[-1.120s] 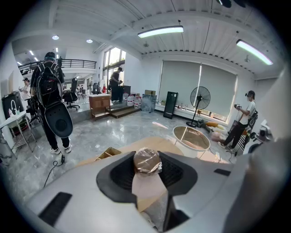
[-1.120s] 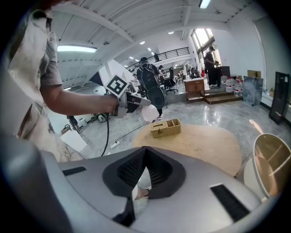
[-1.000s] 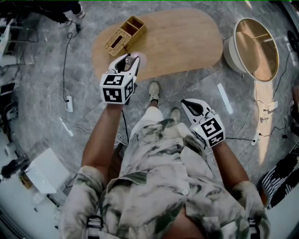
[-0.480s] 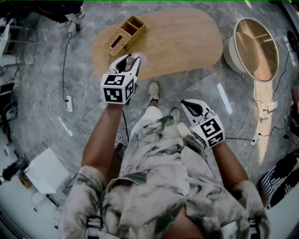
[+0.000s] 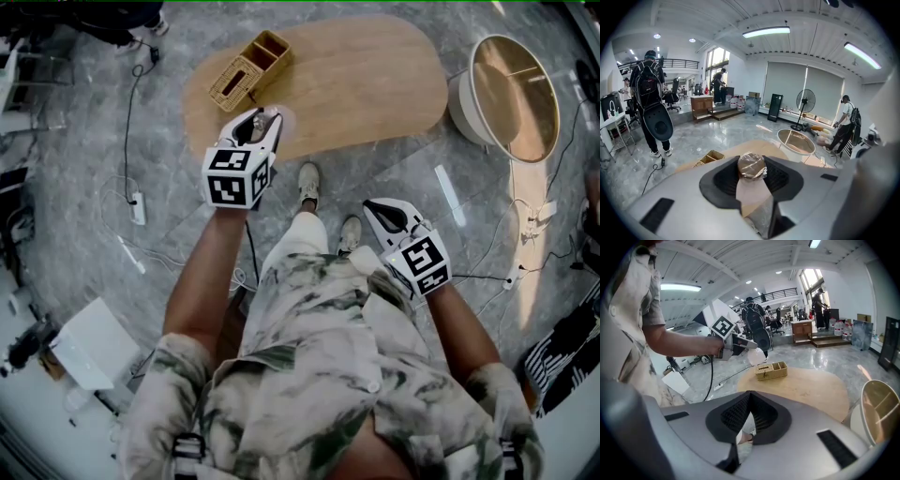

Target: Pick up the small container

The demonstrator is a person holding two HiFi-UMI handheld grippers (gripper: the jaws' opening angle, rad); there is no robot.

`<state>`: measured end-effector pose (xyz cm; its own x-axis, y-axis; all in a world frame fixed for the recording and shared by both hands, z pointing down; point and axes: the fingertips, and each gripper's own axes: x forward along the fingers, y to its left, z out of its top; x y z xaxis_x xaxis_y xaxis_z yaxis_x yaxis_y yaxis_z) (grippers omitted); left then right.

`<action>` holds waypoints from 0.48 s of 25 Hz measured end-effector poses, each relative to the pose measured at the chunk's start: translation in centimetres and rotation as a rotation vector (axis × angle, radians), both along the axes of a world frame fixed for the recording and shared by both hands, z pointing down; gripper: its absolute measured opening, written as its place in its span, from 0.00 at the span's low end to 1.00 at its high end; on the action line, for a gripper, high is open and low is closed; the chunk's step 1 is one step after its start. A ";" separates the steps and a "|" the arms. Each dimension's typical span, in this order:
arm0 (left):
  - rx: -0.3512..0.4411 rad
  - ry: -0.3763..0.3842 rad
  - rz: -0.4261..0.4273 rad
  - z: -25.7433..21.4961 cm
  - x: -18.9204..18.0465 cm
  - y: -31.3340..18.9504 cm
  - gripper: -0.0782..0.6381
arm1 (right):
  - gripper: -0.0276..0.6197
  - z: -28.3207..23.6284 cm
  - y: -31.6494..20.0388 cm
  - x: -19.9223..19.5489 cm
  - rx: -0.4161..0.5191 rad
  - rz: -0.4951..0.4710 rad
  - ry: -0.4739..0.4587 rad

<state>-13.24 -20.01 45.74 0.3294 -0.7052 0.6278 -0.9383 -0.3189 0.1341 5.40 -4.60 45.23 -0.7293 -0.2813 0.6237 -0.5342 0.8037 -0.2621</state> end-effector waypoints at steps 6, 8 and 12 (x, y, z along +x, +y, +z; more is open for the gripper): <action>-0.005 0.004 0.003 0.5 -0.2 -0.3 0.32 | 0.07 0.2 -0.4 -0.3 -0.004 0.001 0.006; -0.007 0.003 0.005 0.7 -0.2 -0.4 0.32 | 0.07 0.3 -0.5 -0.5 -0.006 0.001 0.006; -0.011 0.002 0.007 0.9 -0.4 -0.4 0.32 | 0.07 0.5 -0.4 -0.8 -0.010 -0.002 0.006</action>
<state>-13.65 -20.40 46.68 0.3353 -0.6958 0.6352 -0.9358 -0.3239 0.1392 4.61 -5.02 45.73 -0.7259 -0.2738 0.6309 -0.5344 0.8020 -0.2668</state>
